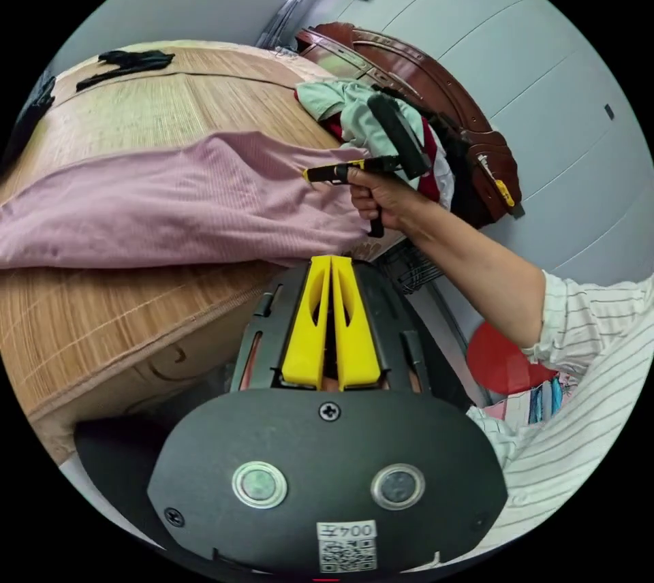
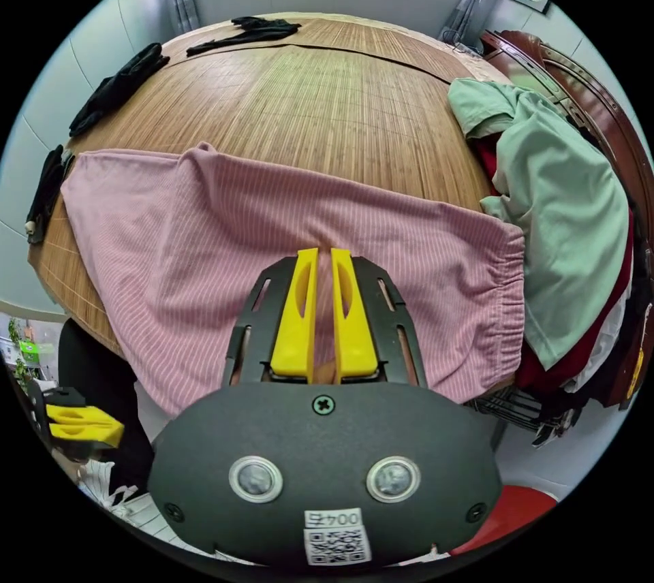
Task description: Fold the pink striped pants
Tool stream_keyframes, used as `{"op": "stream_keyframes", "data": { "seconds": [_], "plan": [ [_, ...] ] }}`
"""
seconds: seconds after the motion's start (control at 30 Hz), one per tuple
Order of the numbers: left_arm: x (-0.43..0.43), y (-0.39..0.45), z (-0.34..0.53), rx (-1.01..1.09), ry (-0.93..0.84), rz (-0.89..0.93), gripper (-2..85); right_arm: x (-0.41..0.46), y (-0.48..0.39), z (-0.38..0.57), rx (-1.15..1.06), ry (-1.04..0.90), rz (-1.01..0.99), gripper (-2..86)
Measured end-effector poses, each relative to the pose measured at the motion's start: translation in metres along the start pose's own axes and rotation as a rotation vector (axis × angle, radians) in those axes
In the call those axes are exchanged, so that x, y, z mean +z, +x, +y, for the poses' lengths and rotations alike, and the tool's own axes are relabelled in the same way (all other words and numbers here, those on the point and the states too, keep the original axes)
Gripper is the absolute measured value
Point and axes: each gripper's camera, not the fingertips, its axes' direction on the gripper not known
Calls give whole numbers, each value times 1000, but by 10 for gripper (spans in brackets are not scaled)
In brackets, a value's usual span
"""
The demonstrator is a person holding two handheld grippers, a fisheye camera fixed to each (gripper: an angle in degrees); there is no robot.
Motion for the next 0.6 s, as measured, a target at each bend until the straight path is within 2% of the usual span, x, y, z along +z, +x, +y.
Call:
{"op": "stream_keyframes", "data": {
  "seconds": [0.07, 0.1, 0.13, 0.2, 0.33, 0.47, 0.53, 0.6],
  "plan": [
    [-35, -23, -4, 45, 67, -157, 5, -14, -3, 4, 9, 74, 17, 39],
    [-53, -46, -10, 62, 91, -319, 5, -18, -4, 5, 16, 91, 48, 39],
    [-67, -77, -17, 55, 84, -485, 5, -19, -4, 6, 23, 96, 69, 38],
    [-85, -134, -31, -25, 59, -659, 5, -17, 0, 10, 55, 102, 147, 37],
    [-117, -254, -66, -267, -9, -738, 6, -13, 8, 13, 118, 88, 151, 31],
    [-95, -303, -98, -243, -178, -879, 6, -5, -4, 7, 115, 94, 204, 20],
    [-74, -332, -100, -274, -328, -945, 5, 3, -10, 1, 109, 71, 211, 8],
    [-80, -336, -95, -315, -252, -924, 5, 12, -14, -6, 129, 44, 200, -3]
  ]
}}
